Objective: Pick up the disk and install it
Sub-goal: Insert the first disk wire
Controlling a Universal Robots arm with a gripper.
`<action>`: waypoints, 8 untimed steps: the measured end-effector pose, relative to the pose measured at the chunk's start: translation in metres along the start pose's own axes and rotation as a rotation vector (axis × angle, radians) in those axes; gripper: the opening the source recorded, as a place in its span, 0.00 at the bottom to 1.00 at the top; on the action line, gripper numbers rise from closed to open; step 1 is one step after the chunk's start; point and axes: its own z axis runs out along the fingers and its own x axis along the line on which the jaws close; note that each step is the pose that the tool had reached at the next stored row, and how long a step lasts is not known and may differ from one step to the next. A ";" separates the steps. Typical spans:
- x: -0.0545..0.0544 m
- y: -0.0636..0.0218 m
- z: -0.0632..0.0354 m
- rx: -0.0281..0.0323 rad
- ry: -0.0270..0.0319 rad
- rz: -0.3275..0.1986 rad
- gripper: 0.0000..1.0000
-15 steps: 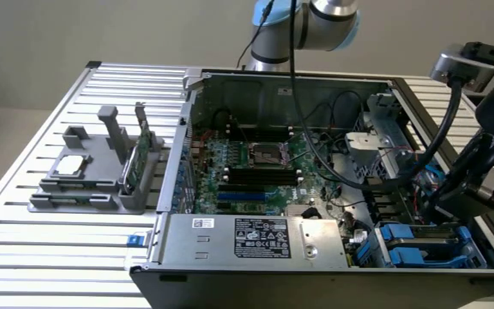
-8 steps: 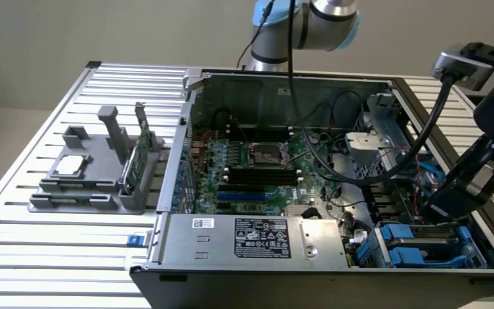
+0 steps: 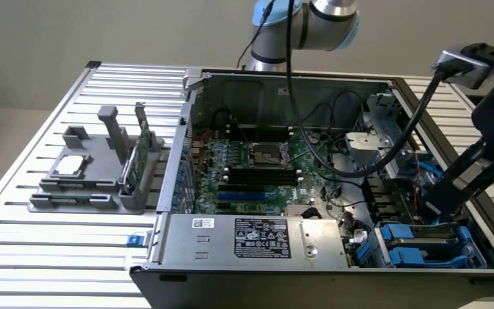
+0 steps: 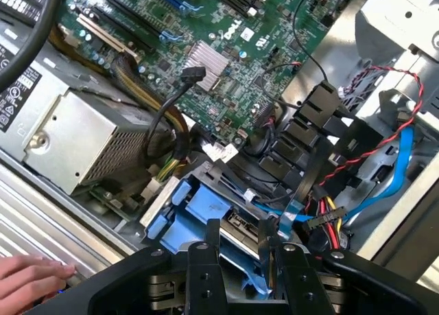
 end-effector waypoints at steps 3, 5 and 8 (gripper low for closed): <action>0.000 0.0000 -0.0005 -0.0028 -0.0013 0.047 0.36; 0.000 0.0001 -0.0036 -0.0046 -0.0022 0.073 0.36; 0.001 0.0003 -0.0118 -0.0072 -0.0034 0.108 0.36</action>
